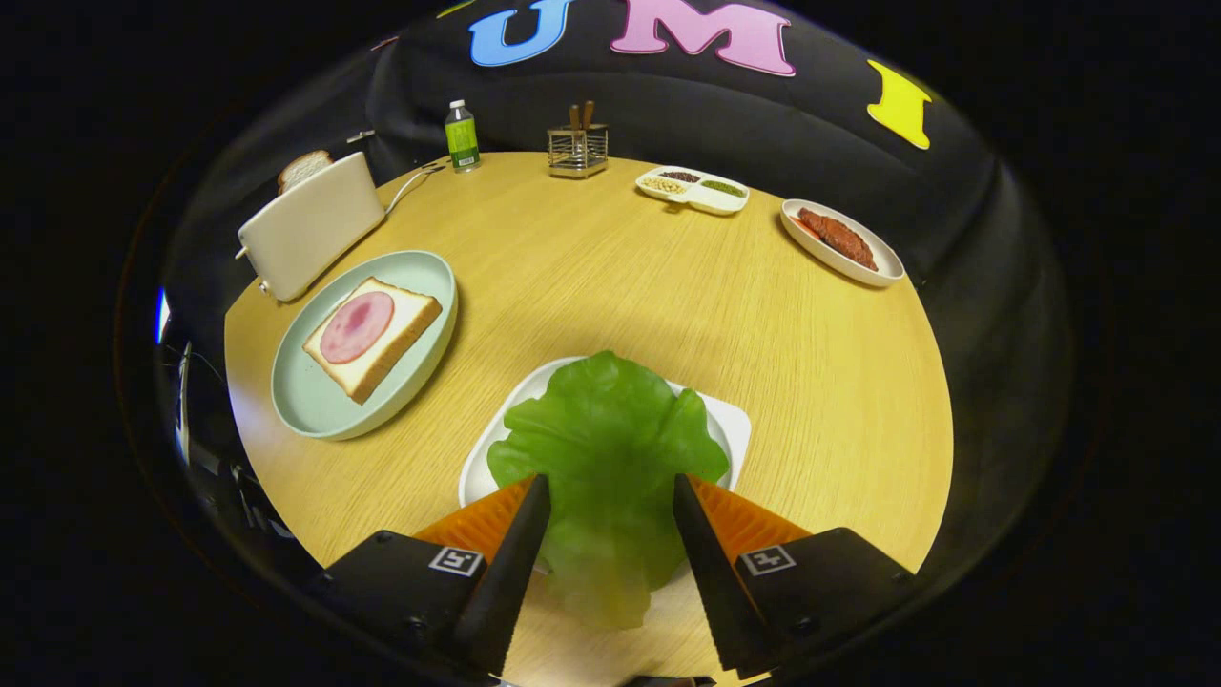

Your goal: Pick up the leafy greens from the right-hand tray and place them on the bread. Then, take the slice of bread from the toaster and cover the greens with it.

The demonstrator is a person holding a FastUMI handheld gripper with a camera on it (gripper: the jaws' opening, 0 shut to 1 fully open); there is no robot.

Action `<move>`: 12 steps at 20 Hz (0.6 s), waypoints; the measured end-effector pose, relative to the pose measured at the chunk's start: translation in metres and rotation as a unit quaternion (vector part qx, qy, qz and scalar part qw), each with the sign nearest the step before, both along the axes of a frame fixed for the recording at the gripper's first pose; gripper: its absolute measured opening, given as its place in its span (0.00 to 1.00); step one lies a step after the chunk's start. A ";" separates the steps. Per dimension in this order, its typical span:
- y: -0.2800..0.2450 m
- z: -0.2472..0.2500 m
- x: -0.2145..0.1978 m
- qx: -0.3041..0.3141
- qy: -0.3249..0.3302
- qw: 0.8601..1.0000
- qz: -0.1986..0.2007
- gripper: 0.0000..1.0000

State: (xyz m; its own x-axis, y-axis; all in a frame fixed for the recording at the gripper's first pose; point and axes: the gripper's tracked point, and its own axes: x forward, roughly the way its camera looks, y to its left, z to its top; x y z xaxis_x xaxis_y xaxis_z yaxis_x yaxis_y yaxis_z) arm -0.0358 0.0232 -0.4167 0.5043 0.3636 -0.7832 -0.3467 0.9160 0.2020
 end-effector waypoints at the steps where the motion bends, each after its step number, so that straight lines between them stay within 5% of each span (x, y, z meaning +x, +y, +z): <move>1: 0.001 0.000 0.001 0.008 0.003 1.000 -0.005 0.80; 3: -0.002 -0.001 0.003 0.012 0.009 1.000 -0.010 0.74; 8: -0.010 -0.001 0.003 0.021 0.015 1.000 -0.015 0.18; 12: -0.011 0.012 0.005 0.023 -0.009 1.000 -0.017 0.15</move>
